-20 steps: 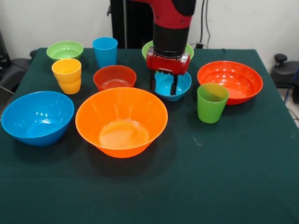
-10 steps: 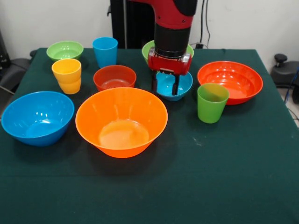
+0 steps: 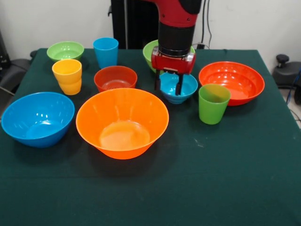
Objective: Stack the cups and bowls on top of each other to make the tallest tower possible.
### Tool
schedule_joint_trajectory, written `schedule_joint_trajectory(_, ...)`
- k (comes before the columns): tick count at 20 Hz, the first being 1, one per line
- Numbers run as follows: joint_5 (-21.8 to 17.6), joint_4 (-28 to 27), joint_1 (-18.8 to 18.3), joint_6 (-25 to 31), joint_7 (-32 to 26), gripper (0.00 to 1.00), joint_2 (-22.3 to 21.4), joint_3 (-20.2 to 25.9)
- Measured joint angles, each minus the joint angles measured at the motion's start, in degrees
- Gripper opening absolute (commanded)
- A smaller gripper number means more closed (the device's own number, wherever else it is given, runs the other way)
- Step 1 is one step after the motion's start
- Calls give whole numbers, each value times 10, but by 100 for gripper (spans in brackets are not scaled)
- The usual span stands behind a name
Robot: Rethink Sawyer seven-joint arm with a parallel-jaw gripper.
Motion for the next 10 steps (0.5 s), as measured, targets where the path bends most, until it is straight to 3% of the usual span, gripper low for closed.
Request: schedule_joint_trajectory(10,0,6,12,0,0,100,-40,-12)
